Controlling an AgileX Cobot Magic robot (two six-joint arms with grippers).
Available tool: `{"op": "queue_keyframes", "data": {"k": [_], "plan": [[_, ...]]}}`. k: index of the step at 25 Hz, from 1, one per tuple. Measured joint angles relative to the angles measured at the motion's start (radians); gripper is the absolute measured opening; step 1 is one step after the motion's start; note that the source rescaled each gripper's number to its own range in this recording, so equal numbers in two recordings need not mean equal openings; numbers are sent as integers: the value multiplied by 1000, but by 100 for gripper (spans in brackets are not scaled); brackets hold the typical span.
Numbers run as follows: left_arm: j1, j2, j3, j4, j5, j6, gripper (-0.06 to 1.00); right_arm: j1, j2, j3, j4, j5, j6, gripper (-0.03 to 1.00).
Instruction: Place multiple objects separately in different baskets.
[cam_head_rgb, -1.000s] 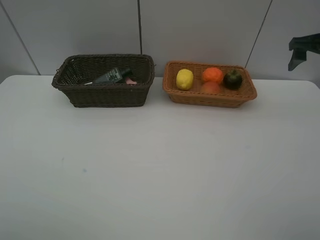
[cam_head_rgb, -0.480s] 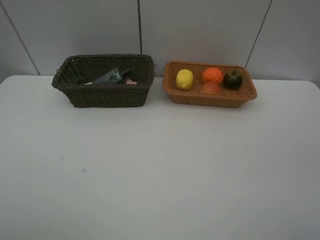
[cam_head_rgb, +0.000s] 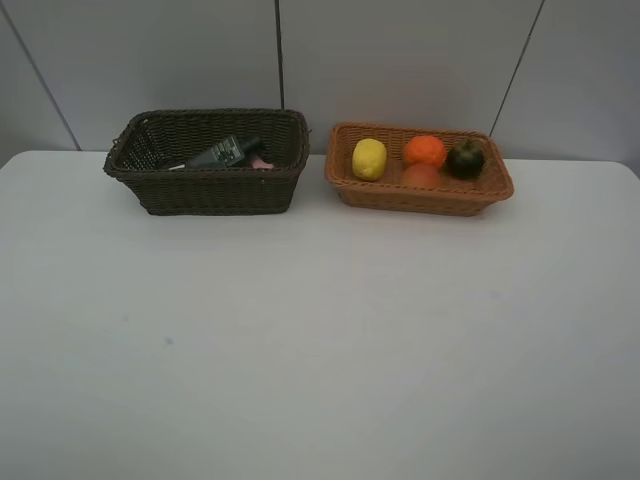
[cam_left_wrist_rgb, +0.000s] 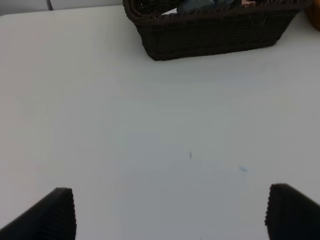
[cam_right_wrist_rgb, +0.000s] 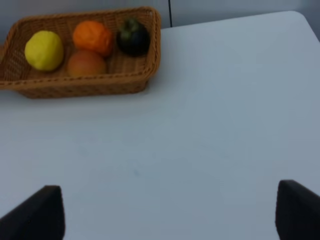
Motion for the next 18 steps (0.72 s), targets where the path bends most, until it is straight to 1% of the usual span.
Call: {"op": "queue_keyframes", "data": {"k": [4, 8, 14, 18], "plan": [[0, 0, 0, 0, 0, 0, 100, 0, -119, 49, 33, 13, 0, 100], [0, 0, 0, 0, 0, 0, 100, 0, -125, 85, 57, 13, 0, 100], [0, 0, 0, 0, 0, 0, 100, 0, -125, 92, 58, 6, -2, 100], [0, 0, 0, 0, 0, 0, 100, 0, -125, 92, 58, 6, -43, 100]]}}
